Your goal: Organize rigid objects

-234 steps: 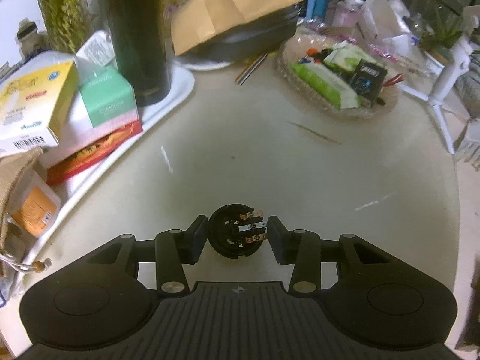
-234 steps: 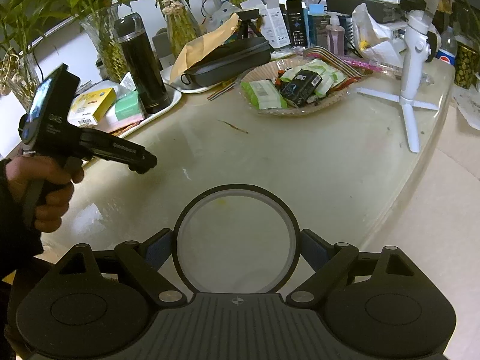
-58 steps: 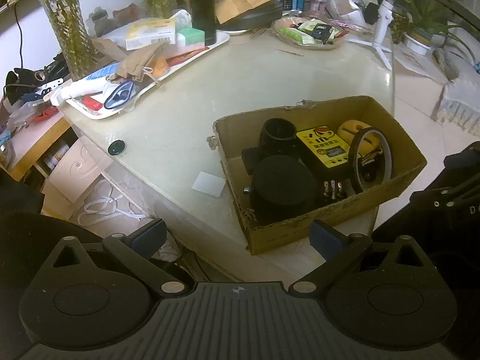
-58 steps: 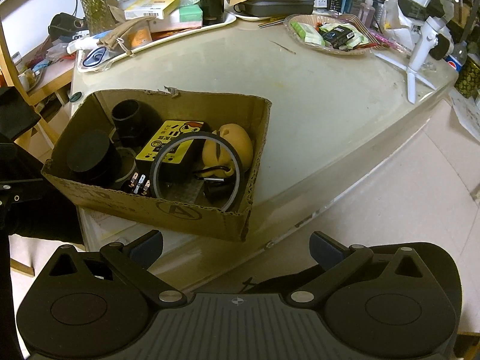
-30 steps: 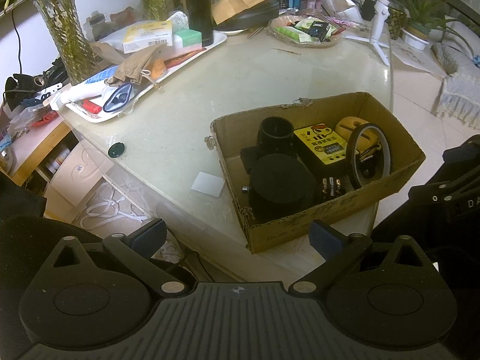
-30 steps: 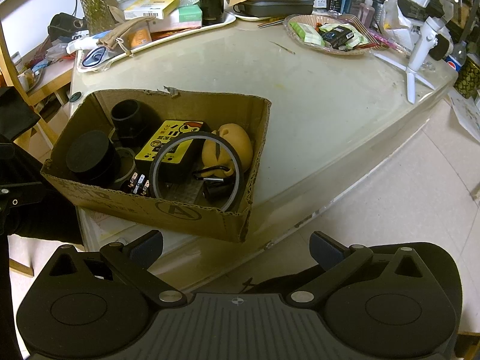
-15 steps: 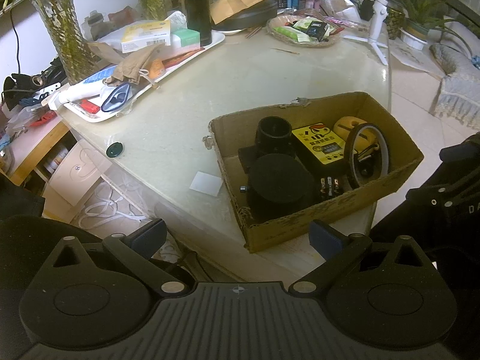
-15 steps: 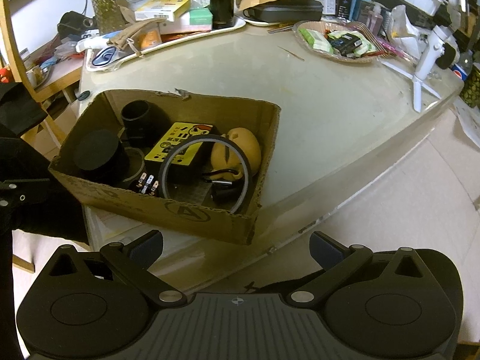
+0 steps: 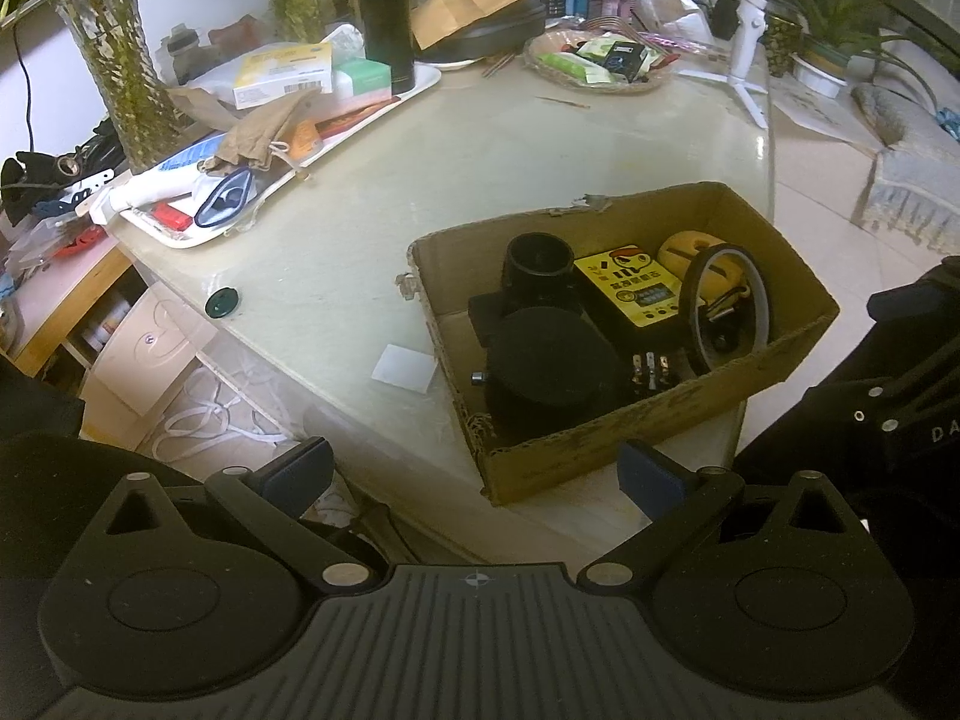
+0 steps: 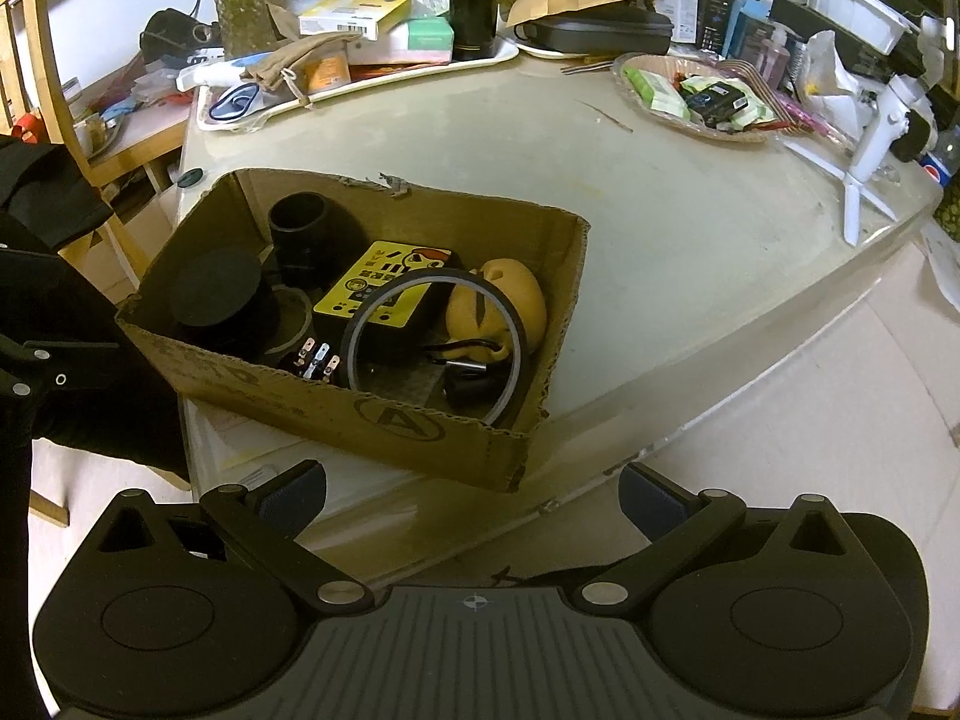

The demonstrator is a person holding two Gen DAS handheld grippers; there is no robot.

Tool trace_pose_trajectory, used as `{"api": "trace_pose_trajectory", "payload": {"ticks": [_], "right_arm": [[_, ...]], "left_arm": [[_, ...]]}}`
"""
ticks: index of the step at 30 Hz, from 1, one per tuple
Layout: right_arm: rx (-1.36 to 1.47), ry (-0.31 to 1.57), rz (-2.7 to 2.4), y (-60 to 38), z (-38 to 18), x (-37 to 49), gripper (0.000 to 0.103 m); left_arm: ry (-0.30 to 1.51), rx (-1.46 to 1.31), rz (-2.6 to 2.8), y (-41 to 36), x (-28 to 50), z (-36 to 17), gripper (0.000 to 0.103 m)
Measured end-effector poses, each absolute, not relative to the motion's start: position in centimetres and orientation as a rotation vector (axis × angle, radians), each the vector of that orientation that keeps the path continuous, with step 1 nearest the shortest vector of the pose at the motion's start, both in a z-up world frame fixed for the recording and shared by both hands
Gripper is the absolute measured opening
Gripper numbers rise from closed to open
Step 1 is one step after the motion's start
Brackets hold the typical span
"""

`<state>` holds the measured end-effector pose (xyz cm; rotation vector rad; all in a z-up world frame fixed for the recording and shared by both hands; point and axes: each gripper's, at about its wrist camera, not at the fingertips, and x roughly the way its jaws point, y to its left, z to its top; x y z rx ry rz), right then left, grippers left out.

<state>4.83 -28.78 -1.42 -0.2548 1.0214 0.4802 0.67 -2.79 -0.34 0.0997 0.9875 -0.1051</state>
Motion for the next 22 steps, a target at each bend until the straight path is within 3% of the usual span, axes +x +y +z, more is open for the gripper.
{"api": "trace_pose_trajectory", "payload": {"ticks": [22], "right_arm": [[-0.25,1.028,0.473,-28.88,-1.69,4.96,0.103]], "left_arm": [[0.978,0.093,-0.122,-2.72,0.56,-0.34,0.103]]}}
